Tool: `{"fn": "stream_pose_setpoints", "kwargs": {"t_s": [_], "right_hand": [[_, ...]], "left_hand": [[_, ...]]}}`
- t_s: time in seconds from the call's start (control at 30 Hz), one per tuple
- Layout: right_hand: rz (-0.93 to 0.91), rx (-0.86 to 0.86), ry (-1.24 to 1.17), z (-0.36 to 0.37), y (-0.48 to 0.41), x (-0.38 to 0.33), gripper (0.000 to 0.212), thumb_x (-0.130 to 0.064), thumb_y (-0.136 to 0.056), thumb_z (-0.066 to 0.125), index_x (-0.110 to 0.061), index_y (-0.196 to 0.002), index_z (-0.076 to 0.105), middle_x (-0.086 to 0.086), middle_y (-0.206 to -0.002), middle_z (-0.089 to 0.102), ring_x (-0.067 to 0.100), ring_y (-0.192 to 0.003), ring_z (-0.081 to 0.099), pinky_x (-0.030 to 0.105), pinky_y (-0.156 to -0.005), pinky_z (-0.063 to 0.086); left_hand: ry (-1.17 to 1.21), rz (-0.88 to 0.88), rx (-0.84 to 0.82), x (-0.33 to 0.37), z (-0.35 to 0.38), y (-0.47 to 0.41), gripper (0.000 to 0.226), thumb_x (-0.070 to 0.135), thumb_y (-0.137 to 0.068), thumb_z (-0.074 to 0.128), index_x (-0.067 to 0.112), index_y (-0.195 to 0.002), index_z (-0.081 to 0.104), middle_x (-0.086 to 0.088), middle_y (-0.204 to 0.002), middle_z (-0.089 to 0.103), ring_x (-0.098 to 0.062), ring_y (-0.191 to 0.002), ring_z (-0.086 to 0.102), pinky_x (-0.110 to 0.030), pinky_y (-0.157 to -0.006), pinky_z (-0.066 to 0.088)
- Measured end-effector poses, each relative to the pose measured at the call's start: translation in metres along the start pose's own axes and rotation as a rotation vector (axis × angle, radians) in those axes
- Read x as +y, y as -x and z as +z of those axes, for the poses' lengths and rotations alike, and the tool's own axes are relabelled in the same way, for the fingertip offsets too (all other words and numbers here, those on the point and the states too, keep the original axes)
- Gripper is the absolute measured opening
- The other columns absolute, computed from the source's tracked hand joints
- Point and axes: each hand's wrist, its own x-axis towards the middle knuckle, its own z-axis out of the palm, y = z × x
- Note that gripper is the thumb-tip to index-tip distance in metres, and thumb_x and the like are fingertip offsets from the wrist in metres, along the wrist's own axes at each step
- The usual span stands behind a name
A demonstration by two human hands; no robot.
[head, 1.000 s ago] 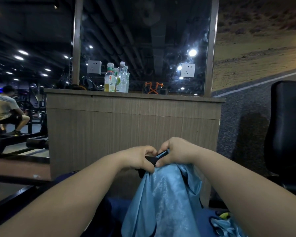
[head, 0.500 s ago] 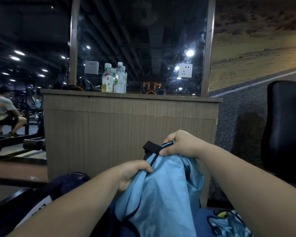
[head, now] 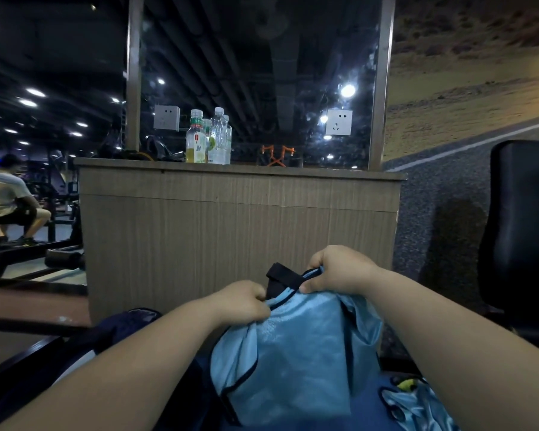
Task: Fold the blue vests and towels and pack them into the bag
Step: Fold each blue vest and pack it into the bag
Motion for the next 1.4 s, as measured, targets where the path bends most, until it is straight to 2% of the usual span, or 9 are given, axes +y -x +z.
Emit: {"fn": "stream_pose_setpoints", "kwargs": {"t_s": [0.2, 0.4, 0.57, 0.67, 0.87, 1.0, 1.13, 1.3, 1.4], "right_hand": [[0.032, 0.033, 0.075, 0.006, 0.001, 0.007, 0.032, -0.059, -0.077, 0.071, -0.033, -0.096, 0.071, -0.015, -0.091, 0.066, 0.008, -0.086, 0.06, 0.032, -0.076, 0.053], [0.075, 0.09, 0.113, 0.008, 0.0, 0.013, 0.03, -0.06, -0.079, 0.068, -0.031, -0.087, 0.067, -0.013, -0.082, 0.061, 0.008, -0.078, 0.058, 0.028, -0.063, 0.047], [0.17, 0.07, 0.084, 0.014, -0.001, 0.025, 0.035, -0.061, -0.079, 0.068, -0.027, -0.076, 0.061, -0.009, -0.079, 0.061, 0.01, -0.075, 0.058, 0.029, -0.062, 0.047], [0.203, 0.046, 0.1, 0.021, -0.002, 0.036, 0.035, -0.06, -0.078, 0.068, -0.025, -0.08, 0.064, -0.008, -0.08, 0.061, 0.011, -0.077, 0.059, 0.03, -0.063, 0.048], [0.272, 0.004, 0.077, 0.036, -0.005, 0.057, 0.033, -0.059, -0.077, 0.069, -0.029, -0.069, 0.059, -0.008, -0.077, 0.062, 0.012, -0.078, 0.06, 0.03, -0.065, 0.047], [0.271, -0.013, 0.07, 0.047, -0.01, 0.059, 0.031, -0.058, -0.078, 0.069, -0.03, -0.07, 0.059, -0.008, -0.078, 0.062, 0.011, -0.077, 0.059, 0.029, -0.062, 0.044], [0.274, -0.02, 0.052, 0.059, -0.017, 0.059, 0.031, -0.058, -0.078, 0.068, -0.027, -0.082, 0.066, -0.009, -0.08, 0.063, 0.012, -0.078, 0.059, 0.03, -0.066, 0.048], [0.277, -0.05, 0.032, 0.073, -0.022, 0.063, 0.039, -0.063, -0.078, 0.066, -0.025, -0.088, 0.068, -0.008, -0.083, 0.063, 0.013, -0.081, 0.06, 0.032, -0.073, 0.053], [0.271, -0.085, -0.021, 0.078, -0.023, 0.063, 0.035, -0.064, -0.079, 0.066, -0.029, -0.079, 0.063, -0.009, -0.082, 0.063, 0.014, -0.082, 0.06, 0.031, -0.07, 0.051]], "left_hand": [[-0.184, 0.028, 0.004, -0.009, 0.006, -0.005, 0.018, 0.017, -0.088, 0.048, 0.022, -0.101, 0.06, 0.0, -0.1, 0.066, -0.017, -0.092, 0.064, -0.032, -0.076, 0.052], [-0.107, 0.042, 0.057, -0.013, 0.017, -0.016, 0.026, 0.013, -0.096, 0.039, 0.01, -0.111, 0.059, -0.004, -0.094, 0.058, -0.016, -0.082, 0.053, -0.027, -0.069, 0.042], [-0.037, 0.09, 0.055, -0.014, 0.015, -0.015, 0.036, 0.053, -0.087, 0.063, 0.018, -0.099, 0.063, 0.005, -0.09, 0.065, -0.006, -0.075, 0.059, -0.024, -0.068, 0.047], [-0.103, 0.079, 0.039, -0.022, 0.011, -0.018, 0.028, 0.049, -0.081, 0.072, 0.025, -0.093, 0.064, 0.01, -0.09, 0.066, -0.005, -0.079, 0.062, -0.018, -0.066, 0.046], [0.595, -0.074, 0.015, -0.048, 0.011, -0.018, 0.015, 0.019, -0.091, 0.067, 0.007, -0.1, 0.067, -0.007, -0.089, 0.074, -0.018, -0.08, 0.069, -0.033, -0.077, 0.055], [0.924, -0.13, 0.023, -0.048, 0.019, -0.022, 0.01, 0.011, -0.097, 0.057, 0.006, -0.101, 0.065, -0.01, -0.086, 0.073, -0.022, -0.077, 0.069, -0.035, -0.075, 0.056], [0.946, -0.158, 0.061, -0.046, 0.024, -0.029, 0.024, 0.025, -0.099, 0.055, 0.005, -0.109, 0.064, -0.011, -0.097, 0.074, -0.023, -0.085, 0.071, -0.034, -0.073, 0.059], [0.73, -0.233, 0.166, -0.061, 0.026, -0.04, 0.042, 0.045, -0.094, 0.058, 0.012, -0.119, 0.059, -0.011, -0.118, 0.066, -0.028, -0.109, 0.063, -0.047, -0.1, 0.049], [0.743, -0.252, 0.169, -0.065, 0.028, -0.042, 0.036, 0.042, -0.097, 0.054, 0.012, -0.117, 0.058, -0.01, -0.113, 0.066, -0.024, -0.101, 0.065, -0.039, -0.089, 0.054]]}}
